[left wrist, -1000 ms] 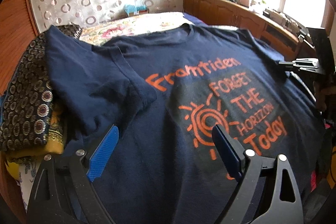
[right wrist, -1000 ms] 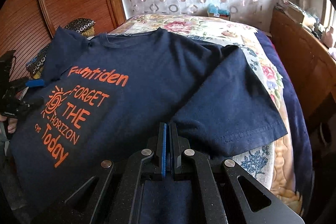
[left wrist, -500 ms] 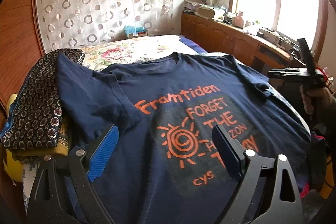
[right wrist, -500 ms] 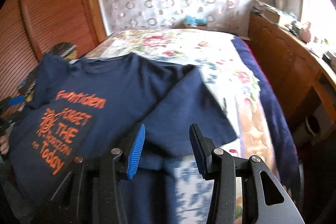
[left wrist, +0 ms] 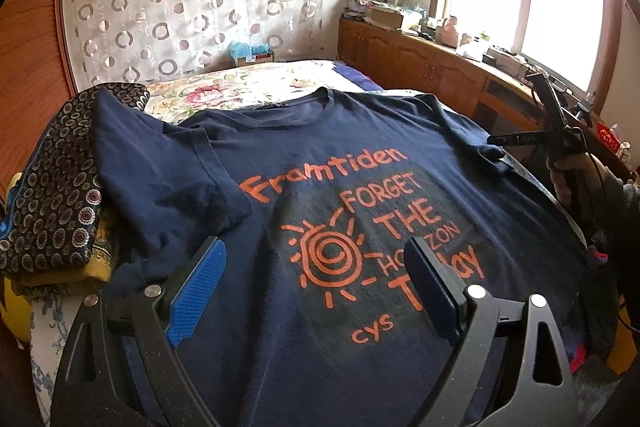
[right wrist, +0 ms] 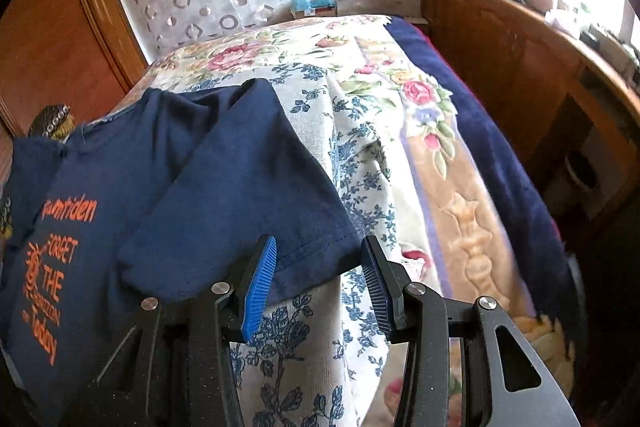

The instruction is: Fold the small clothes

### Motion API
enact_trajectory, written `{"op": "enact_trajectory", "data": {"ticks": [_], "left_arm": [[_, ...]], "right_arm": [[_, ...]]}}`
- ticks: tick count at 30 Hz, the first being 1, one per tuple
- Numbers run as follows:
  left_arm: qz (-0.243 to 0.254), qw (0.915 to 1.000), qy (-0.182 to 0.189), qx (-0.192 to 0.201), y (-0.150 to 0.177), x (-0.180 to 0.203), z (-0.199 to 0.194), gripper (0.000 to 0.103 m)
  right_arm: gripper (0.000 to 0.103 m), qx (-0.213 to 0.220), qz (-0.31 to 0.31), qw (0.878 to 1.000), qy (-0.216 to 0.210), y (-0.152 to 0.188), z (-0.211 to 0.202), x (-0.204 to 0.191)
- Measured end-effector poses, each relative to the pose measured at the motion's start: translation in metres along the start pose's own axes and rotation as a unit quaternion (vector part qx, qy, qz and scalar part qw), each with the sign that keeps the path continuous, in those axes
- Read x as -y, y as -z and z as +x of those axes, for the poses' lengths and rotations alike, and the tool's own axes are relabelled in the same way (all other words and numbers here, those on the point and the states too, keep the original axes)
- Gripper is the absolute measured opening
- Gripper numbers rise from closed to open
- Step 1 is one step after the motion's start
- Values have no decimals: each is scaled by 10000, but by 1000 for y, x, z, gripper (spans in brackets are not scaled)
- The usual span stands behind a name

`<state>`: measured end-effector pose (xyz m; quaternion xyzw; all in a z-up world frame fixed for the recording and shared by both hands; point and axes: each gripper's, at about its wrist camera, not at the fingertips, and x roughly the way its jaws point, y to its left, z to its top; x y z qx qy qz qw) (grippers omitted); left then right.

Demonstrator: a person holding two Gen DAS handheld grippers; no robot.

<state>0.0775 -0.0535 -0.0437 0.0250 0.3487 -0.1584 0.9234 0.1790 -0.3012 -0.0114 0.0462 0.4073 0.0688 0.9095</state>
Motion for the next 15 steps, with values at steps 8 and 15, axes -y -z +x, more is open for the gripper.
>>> {"op": "enact_trajectory", "data": {"ticks": [8,15], "left_arm": [[12,10000,17,-27,2,3,0,91],[-76,10000,33,-6,4,1,0,91]], "right_arm": [[36,6,-244,9997,-94,-1,3,0],[6,43,-845,9957,371,-1,-6,-16]]}}
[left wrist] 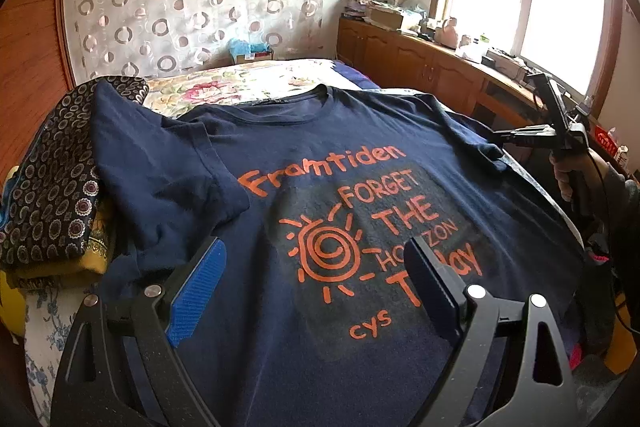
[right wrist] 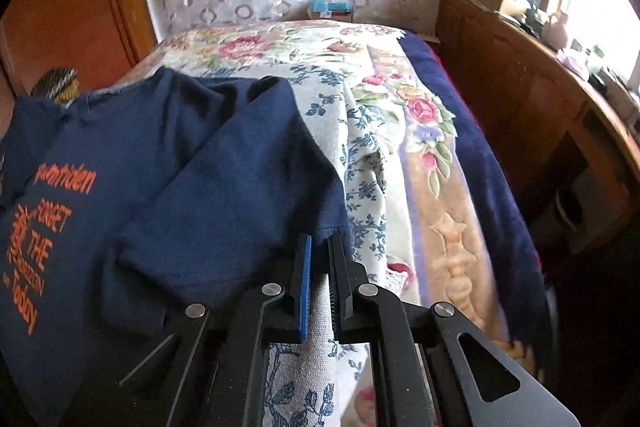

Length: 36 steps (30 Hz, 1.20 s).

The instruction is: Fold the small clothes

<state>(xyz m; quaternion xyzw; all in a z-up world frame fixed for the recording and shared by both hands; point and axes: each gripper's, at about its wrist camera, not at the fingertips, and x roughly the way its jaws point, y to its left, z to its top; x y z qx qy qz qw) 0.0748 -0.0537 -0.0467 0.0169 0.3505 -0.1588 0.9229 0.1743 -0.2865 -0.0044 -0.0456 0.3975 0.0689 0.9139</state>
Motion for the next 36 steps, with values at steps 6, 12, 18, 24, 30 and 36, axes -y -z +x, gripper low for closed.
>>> {"op": "enact_trajectory", "data": {"ticks": [6,12,18,24,30,36], "left_arm": [[-44,10000,-68,36,1,-3,-3,91],[-74,9999,-95,71,3,-7,-7,91],[-145,9998,-95,113,5,-12,-10,91],[-241,9996,-91,143,7,-18,-14,91],[-263,9995,-94,169,7,-20,-14,91],[-256,9994,-154,197,5,-26,-13,91]], "right_arm": [[5,438,-207,9984,-297,-13,-20,-25],[5,748,-692,9916,-794,-36,-38,-82],[5,743,-876,9848,-1304,-65,-24,-133],[5,680,-792,9835,-1478,-77,-5,-154],[30,750,-759,9859,-1292,-68,-17,-130],[35,584,-924,9899,-900,-46,-15,-125]]}}
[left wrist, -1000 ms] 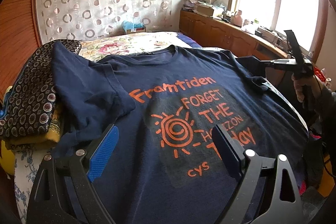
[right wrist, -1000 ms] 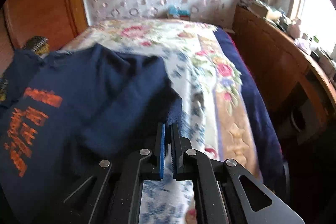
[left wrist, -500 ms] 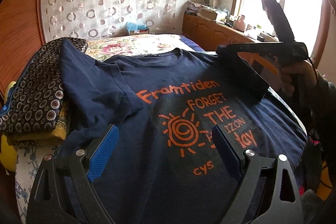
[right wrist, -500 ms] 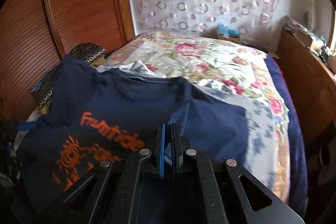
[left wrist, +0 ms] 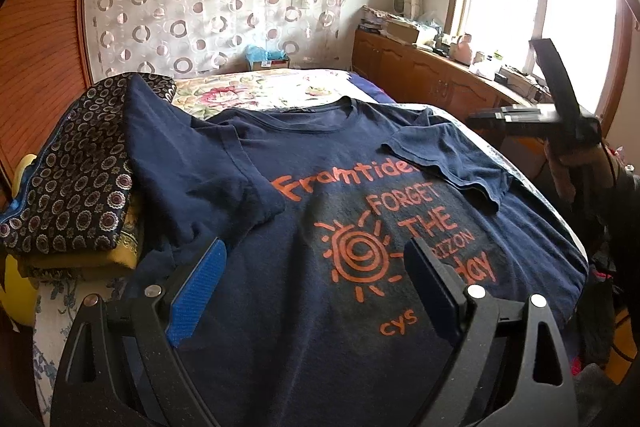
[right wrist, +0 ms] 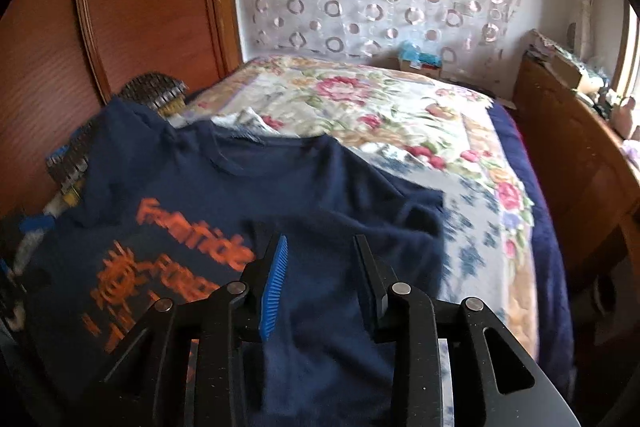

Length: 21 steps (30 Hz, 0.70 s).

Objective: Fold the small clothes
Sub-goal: 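Grasp the shirt hem with the left gripper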

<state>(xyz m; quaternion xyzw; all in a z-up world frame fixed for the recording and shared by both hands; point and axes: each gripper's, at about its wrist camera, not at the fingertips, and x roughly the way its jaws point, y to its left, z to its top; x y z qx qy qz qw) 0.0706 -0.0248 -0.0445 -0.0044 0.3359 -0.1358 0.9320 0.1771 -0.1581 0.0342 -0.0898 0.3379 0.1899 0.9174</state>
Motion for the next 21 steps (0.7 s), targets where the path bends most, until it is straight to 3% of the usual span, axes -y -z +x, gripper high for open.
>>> {"op": "enact_trajectory", "data": {"ticks": [11,14,21], "left_arm": [[6,9994,-327,149,-20,-39,-4,91],[49,9993,-287,215,-29,-52,-4,82],[6,9974,-700,146,-53,-87,9,68]], "right_arm": [[35,-600,169,9980,86,30,49,11],[35,-512,177,9985,72,30,48,13],[38,-387,108,9991,123,44,41,16]]}}
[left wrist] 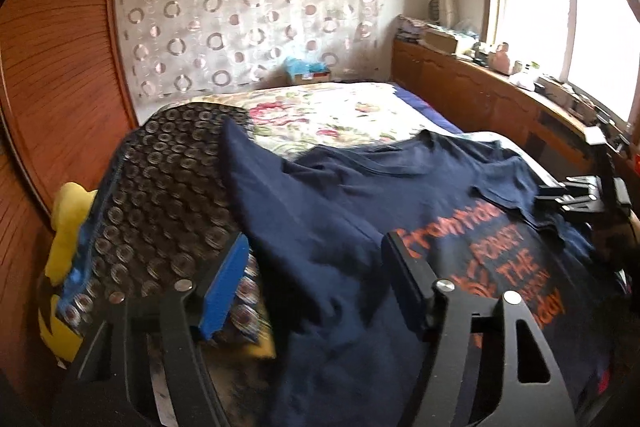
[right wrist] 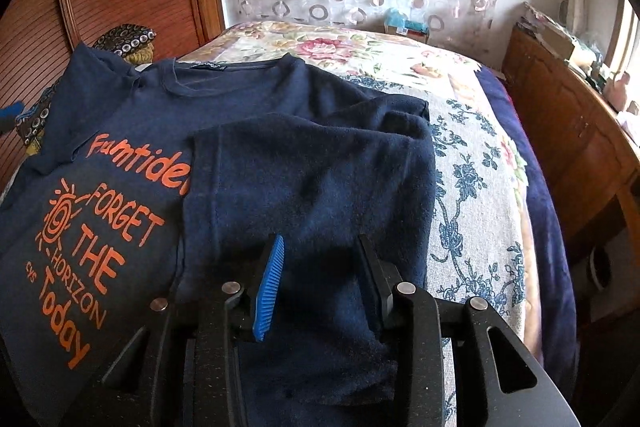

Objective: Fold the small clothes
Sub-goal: 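Grasp the shirt hem with the left gripper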

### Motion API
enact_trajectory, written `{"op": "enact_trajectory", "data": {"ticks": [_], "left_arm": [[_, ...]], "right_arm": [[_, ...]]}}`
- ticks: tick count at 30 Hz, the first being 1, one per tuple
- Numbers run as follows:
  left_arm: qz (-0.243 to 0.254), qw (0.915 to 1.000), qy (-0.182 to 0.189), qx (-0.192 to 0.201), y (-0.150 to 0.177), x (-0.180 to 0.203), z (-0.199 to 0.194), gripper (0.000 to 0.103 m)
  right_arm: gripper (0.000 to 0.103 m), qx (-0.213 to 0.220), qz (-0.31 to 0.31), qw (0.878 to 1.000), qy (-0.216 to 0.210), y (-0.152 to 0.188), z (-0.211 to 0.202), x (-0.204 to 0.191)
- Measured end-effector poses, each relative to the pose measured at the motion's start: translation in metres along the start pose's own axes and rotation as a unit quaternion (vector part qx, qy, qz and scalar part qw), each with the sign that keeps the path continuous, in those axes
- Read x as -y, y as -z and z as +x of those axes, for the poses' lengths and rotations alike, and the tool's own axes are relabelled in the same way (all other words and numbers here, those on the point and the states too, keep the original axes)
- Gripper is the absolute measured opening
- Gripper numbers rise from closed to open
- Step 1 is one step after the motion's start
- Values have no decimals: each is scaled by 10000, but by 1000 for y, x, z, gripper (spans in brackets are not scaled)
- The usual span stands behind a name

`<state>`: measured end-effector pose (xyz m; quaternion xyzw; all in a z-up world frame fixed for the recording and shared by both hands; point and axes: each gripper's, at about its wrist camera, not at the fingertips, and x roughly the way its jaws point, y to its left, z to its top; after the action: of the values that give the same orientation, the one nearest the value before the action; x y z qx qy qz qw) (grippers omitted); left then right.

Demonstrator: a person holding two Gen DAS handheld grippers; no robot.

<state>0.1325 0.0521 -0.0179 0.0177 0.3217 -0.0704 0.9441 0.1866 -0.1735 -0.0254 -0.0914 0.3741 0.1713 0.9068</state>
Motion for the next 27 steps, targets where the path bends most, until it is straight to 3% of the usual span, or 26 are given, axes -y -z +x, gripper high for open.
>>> {"op": "enact_trajectory", "data": {"ticks": [8,11,19,23,24,27], "left_arm": [[-163,9989,-404,-176,-26,-31,34,54],[-150,9990,-385,-184,-36,-37,44,48],[-276,9965,-664,-430,-55,-51,75,48],[-376,9963,-579,-516,-56,-56,84,47],[-363,9966,-525,-513,-56,-55,85,44],[-331,9966,-444,-617,-56,-54,90,22]], "right_arm": [[39,4,-18,10000,20,3,-5,1],[43,-8,8,10000,57,3,-5,2],[44,-15,22,10000,44,2,-5,5],[44,-16,17,10000,46,2,-5,5],[44,-16,17,10000,47,2,-5,6],[44,-16,13,10000,53,2,-5,6]]}}
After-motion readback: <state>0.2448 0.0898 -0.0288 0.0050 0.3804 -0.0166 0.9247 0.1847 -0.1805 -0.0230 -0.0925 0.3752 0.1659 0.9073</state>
